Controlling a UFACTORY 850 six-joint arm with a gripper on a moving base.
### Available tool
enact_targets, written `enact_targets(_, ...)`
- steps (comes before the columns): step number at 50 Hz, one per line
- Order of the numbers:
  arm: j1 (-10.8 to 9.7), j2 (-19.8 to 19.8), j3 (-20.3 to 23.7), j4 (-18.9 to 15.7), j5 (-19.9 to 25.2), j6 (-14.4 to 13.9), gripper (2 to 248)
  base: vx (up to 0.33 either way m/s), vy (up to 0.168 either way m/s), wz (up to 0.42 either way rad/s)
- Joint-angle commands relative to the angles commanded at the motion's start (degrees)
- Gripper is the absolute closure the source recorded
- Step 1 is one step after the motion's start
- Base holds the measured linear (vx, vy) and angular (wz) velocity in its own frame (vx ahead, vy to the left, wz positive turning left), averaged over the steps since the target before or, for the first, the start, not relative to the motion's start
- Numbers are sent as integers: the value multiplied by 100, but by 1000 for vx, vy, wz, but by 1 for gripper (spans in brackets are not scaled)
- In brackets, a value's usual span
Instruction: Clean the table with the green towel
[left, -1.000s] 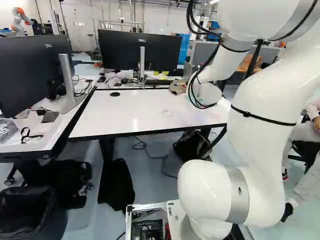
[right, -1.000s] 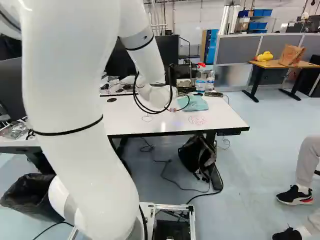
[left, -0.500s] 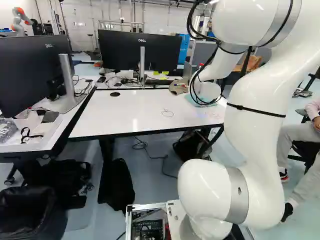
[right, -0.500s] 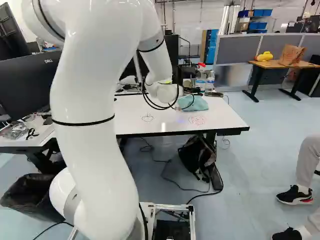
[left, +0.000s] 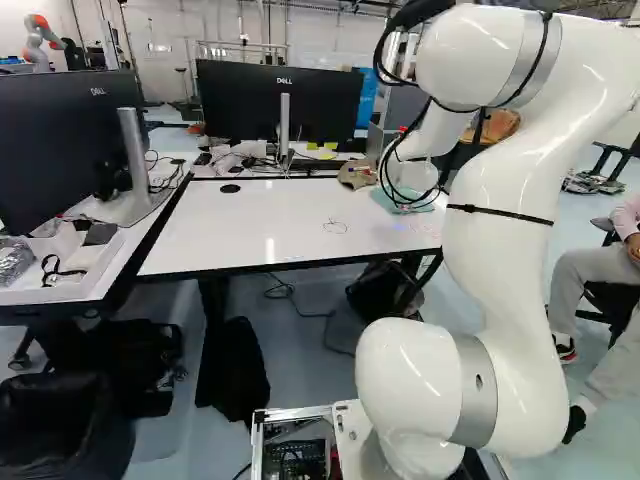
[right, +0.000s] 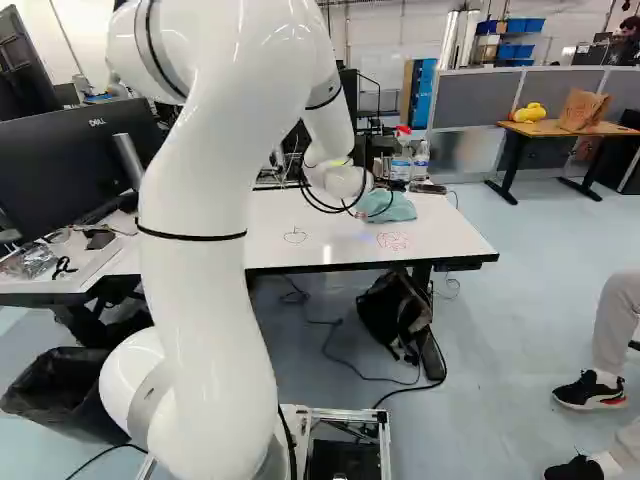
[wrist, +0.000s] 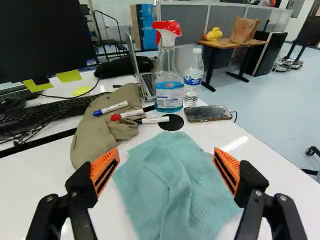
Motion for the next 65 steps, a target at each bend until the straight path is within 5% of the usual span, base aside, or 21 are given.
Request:
enact_targets(21, -44, -533, -697, 124, -660, 0, 3, 0, 0, 0)
enact_targets(65, -203, -919, -1219, 343, -1903, 0, 3, 0, 0, 0)
